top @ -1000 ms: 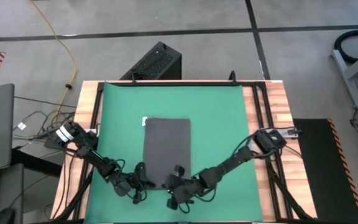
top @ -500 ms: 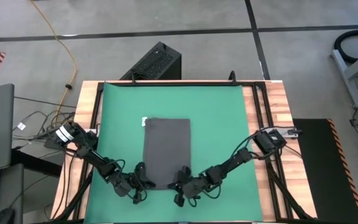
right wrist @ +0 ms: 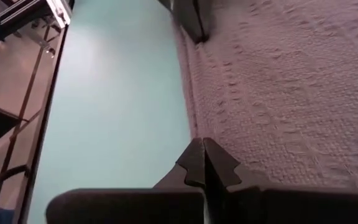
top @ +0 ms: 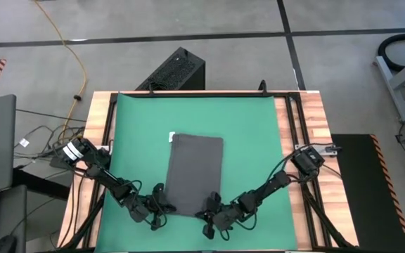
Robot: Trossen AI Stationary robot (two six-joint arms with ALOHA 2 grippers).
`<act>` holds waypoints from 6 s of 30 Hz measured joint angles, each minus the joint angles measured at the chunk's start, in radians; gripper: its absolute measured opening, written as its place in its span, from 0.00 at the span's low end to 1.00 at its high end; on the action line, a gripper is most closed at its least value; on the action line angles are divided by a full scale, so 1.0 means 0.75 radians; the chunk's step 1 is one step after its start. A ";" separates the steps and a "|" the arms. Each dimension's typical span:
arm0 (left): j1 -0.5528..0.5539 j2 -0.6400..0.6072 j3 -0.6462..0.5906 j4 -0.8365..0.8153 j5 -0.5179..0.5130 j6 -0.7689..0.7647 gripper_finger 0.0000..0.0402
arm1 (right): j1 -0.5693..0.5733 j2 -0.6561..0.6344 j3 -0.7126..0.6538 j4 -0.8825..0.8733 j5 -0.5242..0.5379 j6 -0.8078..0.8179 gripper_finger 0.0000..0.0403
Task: Roll towel into tight, uniform cylinder
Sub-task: Roll the gray towel
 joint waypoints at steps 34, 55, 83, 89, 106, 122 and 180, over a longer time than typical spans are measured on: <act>0.004 0.005 0.010 0.222 0.041 0.245 0.14 | 0.117 -0.412 0.008 -0.669 -0.005 -0.653 0.64; 0.039 0.001 0.023 0.112 0.092 0.279 0.21 | 0.050 -0.140 0.015 -0.559 0.019 -0.730 0.63; 0.036 -0.139 0.044 0.163 0.309 0.301 0.13 | 0.049 -0.136 0.004 -0.711 0.029 -0.369 0.07; 0.032 -0.373 0.142 -0.390 0.441 0.761 0.12 | 0.050 -0.136 0.004 -0.709 0.007 -0.369 0.06; 0.073 -0.485 0.190 -0.619 0.388 1.248 0.58 | 0.050 -0.137 0.004 -0.699 -0.060 -0.365 0.07; 0.066 -0.173 0.192 -0.581 0.292 1.292 0.60 | 0.056 -0.137 0.004 -0.691 -0.069 -0.366 0.07; 0.306 -0.279 0.410 -0.813 0.499 0.352 0.01 | -0.102 -0.429 0.014 -0.887 -0.521 0.115 0.06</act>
